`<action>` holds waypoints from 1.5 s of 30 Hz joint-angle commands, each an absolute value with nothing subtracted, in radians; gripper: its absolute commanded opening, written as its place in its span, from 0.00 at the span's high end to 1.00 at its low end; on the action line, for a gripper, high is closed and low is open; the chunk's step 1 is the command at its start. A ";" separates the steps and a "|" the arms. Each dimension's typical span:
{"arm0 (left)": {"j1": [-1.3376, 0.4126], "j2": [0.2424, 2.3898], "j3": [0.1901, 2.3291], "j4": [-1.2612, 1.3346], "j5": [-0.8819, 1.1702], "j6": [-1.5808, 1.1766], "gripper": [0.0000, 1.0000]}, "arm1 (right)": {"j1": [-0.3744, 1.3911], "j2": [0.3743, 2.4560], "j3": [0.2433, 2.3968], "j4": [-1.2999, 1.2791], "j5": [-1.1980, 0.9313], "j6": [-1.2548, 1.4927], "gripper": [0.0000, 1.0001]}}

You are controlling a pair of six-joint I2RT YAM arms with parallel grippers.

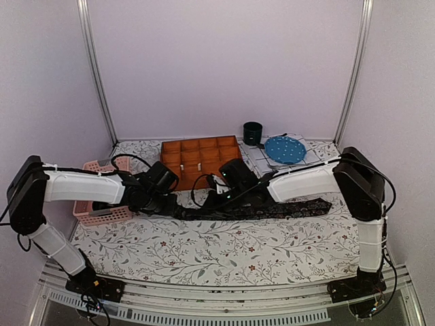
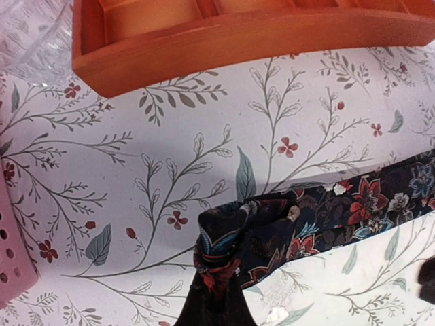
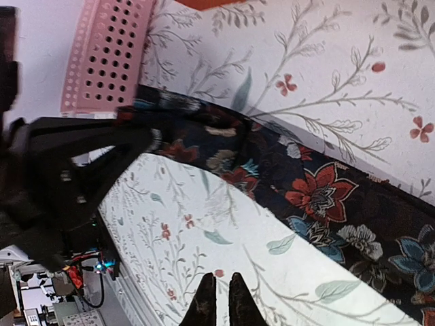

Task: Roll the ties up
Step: Roll the tie at the center of the board.

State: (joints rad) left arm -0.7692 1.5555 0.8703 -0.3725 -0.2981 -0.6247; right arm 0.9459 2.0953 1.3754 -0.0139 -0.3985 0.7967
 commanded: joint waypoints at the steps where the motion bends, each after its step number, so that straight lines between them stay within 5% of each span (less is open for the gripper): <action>1: -0.807 1.597 0.923 -0.434 -0.381 -0.598 1.00 | 0.926 1.816 1.312 0.012 -0.333 0.795 0.92; 18: -0.938 1.782 1.111 -0.588 -0.555 -0.611 1.00 | 0.848 1.812 1.105 0.113 -0.323 0.832 0.90; 32: -0.933 1.711 1.055 -0.532 -0.487 -0.640 1.00 | 0.910 2.188 1.405 0.155 -0.491 0.910 0.98; 45: -0.911 1.658 1.010 -0.478 -0.444 -0.628 1.00 | 0.929 2.326 1.506 0.118 -0.515 0.949 1.00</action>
